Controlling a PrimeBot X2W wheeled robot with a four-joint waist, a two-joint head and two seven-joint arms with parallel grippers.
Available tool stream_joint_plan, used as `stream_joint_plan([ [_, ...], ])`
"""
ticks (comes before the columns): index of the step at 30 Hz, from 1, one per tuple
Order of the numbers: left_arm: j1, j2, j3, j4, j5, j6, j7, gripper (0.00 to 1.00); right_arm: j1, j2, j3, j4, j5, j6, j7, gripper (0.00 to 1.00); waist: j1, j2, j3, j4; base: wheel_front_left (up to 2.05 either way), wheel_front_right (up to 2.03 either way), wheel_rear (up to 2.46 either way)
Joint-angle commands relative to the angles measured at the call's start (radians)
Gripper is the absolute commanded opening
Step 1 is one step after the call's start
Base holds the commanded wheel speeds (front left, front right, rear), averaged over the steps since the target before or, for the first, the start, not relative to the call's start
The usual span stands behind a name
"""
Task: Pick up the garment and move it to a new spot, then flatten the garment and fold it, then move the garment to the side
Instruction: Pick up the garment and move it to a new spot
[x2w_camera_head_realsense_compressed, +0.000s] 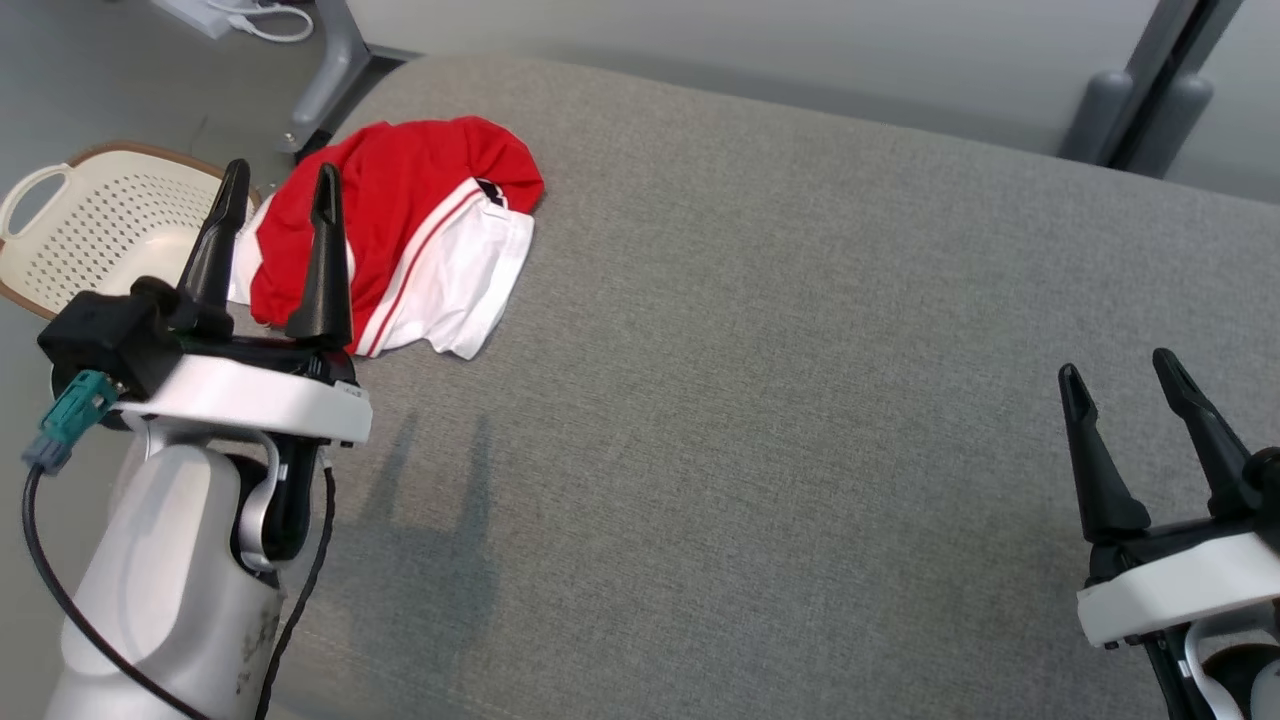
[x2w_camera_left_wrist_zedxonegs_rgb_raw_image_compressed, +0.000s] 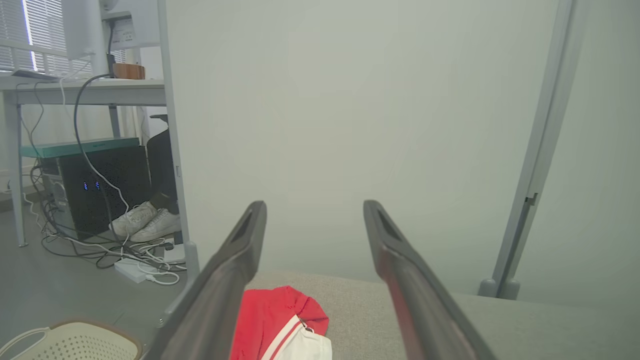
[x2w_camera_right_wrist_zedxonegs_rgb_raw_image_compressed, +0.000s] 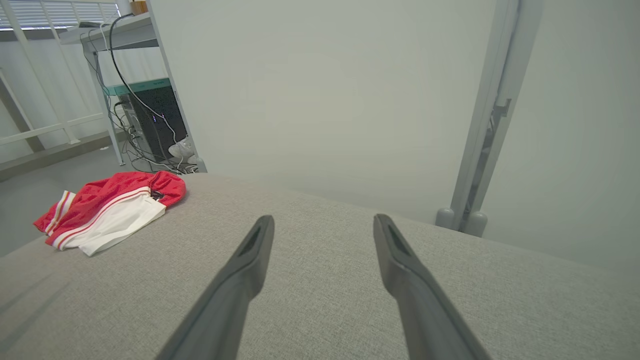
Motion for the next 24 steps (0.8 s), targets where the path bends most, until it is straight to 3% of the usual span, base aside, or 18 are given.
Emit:
stream_joint_plan([
  [1,-0.032,-0.006,0.005,0.037,0.007,-0.015,0.0,1.0,-0.016,-0.01,0.002,-0.008,-0.002,0.0,0.007,1.0,0.0,0.0,0.068,-0.046,0.0,0.0,0.0],
  [5,-0.149,-0.028,0.001,0.234,0.013,-0.073,0.0,1.0,-0.054,-0.026,0.011,-0.028,0.0,0.0,0.019,1.0,0.0,0.0,0.136,-0.084,0.0,0.0,0.0],
  [12,-0.321,-0.034,-0.03,0.589,0.008,-0.126,0.0,1.0,-0.106,-0.041,0.023,-0.038,0.006,0.0,0.018,1.0,0.0,0.0,0.231,-0.129,0.0,0.0,0.0],
  [18,-0.421,-0.032,-0.064,0.827,-0.019,-0.141,0.04,1.0,-0.138,-0.054,0.035,-0.032,0.008,0.0,0.013,1.0,0.0,0.0,0.287,-0.146,0.0,0.0,0.0],
  [24,-0.476,-0.046,-0.076,0.969,-0.061,-0.141,0.118,1.0,-0.156,-0.057,0.036,-0.039,0.0,0.0,0.019,1.0,0.0,0.0,0.319,-0.146,0.0,0.0,0.0],
])
